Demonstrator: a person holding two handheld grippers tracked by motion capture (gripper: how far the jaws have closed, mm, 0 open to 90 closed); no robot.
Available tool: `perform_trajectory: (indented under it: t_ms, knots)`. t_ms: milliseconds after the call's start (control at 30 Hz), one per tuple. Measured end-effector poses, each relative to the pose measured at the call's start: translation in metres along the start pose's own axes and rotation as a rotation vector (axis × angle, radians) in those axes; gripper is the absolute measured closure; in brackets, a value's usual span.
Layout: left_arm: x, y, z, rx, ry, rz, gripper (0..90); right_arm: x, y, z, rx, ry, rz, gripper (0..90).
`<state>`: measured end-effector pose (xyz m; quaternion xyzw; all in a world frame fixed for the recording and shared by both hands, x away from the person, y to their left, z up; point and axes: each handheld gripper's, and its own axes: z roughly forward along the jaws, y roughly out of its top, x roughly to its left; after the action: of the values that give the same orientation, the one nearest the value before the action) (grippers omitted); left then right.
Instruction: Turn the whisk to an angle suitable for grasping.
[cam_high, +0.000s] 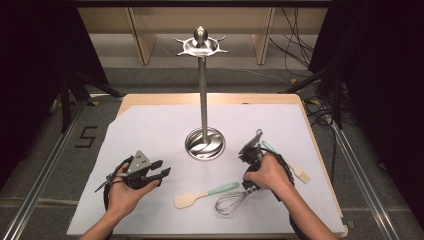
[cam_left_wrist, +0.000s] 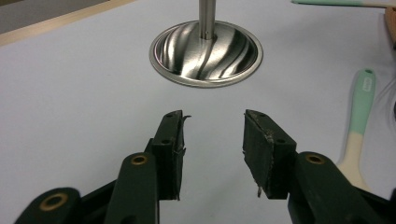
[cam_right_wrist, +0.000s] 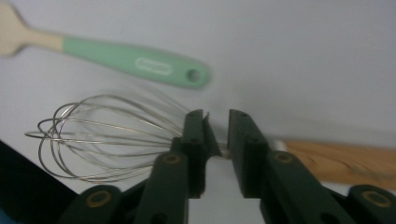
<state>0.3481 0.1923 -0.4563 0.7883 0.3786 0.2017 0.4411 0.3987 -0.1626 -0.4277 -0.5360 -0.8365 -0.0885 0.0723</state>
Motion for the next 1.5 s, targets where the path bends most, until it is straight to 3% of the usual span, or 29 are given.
perform_trajectory:
  t_ms: [33, 67, 100, 133, 167, 200, 233, 333, 367, 467, 500, 533, 567, 633, 733, 833, 867, 900, 933, 967, 1000, 1033, 1067, 1100, 1233, 1300, 1400, 1467, 1500]
  knots:
    - [0.000, 0.000, 0.000, -0.001, 0.001, 0.000, 57.4, -0.007, -0.004, -0.006, -0.017, -0.016, 0.028, 71.1]
    - [0.000, 0.000, 0.000, -0.001, -0.007, -0.002, 57.4, -0.010, -0.008, -0.012, -0.026, -0.031, 0.104, 67.3]
    - [0.000, 0.001, 0.000, -0.005, -0.004, -0.003, 57.3, -0.023, -0.011, -0.015, -0.064, -0.062, 0.033, 63.5]
    - [0.000, 0.001, 0.000, -0.005, -0.004, -0.003, 57.3, -0.023, -0.011, -0.015, -0.064, -0.062, 0.033, 63.5]
    - [-0.001, 0.001, 0.000, 0.001, 0.003, 0.002, 57.3, -0.025, -0.017, -0.022, -0.019, -0.072, 0.235, 55.6]
    - [-0.001, 0.001, 0.000, -0.002, 0.000, 0.000, 57.3, -0.025, -0.017, -0.022, -0.019, -0.072, 0.235, 55.6]
    - [-0.001, 0.001, 0.001, -0.004, -0.008, 0.001, 57.2, -0.037, -0.021, -0.021, -0.002, -0.070, 0.311, 48.7]
    - [-0.001, 0.002, 0.000, -0.004, -0.006, 0.006, 57.2, -0.049, -0.026, -0.014, 0.004, -0.111, 0.276, 45.0]
    - [-0.001, 0.002, 0.000, -0.004, -0.007, 0.009, 57.2, -0.055, -0.025, -0.010, 0.000, -0.078, 0.353, 39.5]
    - [-0.001, 0.002, 0.000, -0.002, -0.005, 0.008, 57.2, -0.064, -0.026, -0.007, -0.012, -0.087, 0.344, 37.5]
    - [-0.001, 0.002, 0.000, -0.001, -0.004, 0.008, 57.2, -0.060, -0.023, -0.007, -0.023, -0.058, 0.450, 36.4]
    - [-0.001, 0.002, 0.000, -0.001, -0.004, 0.008, 57.2, -0.069, -0.023, -0.001, -0.067, -0.076, 0.408, 34.0]
    - [-0.001, 0.002, 0.000, -0.003, -0.005, 0.008, 57.2, -0.069, -0.023, -0.001, -0.067, -0.076, 0.408, 34.0]
    - [-0.001, 0.002, 0.000, -0.004, -0.006, 0.007, 57.2, -0.064, -0.017, 0.004, -0.037, -0.027, 0.622, 27.8]
    - [-0.001, 0.001, 0.000, -0.003, 0.001, 0.007, 57.2, -0.066, -0.014, 0.009, -0.011, -0.046, 0.649, 25.6]
    - [-0.001, 0.002, 0.000, 0.000, -0.005, 0.012, 57.0, -0.065, -0.011, 0.010, -0.013, -0.066, 0.651, 25.3]
    - [-0.001, 0.002, 0.000, -0.004, -0.004, 0.010, 56.9, -0.065, -0.011, 0.011, -0.016, -0.071, 0.619, 25.8]
    - [-0.001, 0.002, 0.000, -0.003, -0.004, 0.009, 57.0, -0.063, -0.007, 0.012, 0.003, -0.110, 0.608, 29.3]
    - [-0.001, 0.002, 0.000, -0.003, -0.004, 0.008, 57.0, -0.063, -0.007, 0.012, 0.003, -0.110, 0.608, 29.3]
    - [-0.001, 0.001, 0.000, -0.001, -0.003, 0.008, 56.9, -0.061, -0.006, 0.012, 0.005, -0.132, 0.605, 32.5]
    - [-0.001, 0.002, 0.000, 0.000, -0.003, 0.013, 56.9, -0.056, -0.002, 0.011, 0.032, -0.167, 0.605, 48.1]
    - [-0.001, 0.002, 0.000, 0.000, -0.003, 0.013, 57.0, -0.056, -0.002, 0.011, 0.032, -0.167, 0.605, 48.1]
    - [-0.002, 0.002, 0.000, -0.002, -0.006, 0.012, 57.0, -0.052, 0.000, 0.012, 0.022, -0.161, 0.587, 61.9]
    - [-0.002, 0.002, 0.000, -0.003, -0.006, 0.012, 57.0, -0.051, 0.001, 0.012, 0.024, -0.149, 0.576, 65.4]
    - [-0.002, 0.002, 0.000, -0.003, -0.005, 0.013, 57.0, -0.045, 0.003, 0.013, 0.027, -0.136, 0.505, 68.1]
    - [-0.002, 0.002, 0.000, -0.003, -0.003, 0.014, 57.0, -0.045, 0.002, 0.014, 0.023, -0.129, 0.432, 68.3]
    - [-0.002, 0.002, -0.002, -0.010, 0.002, 0.014, 56.9, -0.042, 0.002, 0.011, -0.047, -0.088, 0.369, 68.4]
    - [-0.003, 0.004, -0.002, -0.019, -0.004, 0.023, 56.5, -0.038, 0.002, 0.007, -0.127, -0.073, 0.332, 68.5]
    - [-0.004, 0.006, -0.003, -0.028, -0.010, 0.034, 55.6, -0.040, 0.000, 0.005, -0.185, -0.074, 0.258, 68.5]
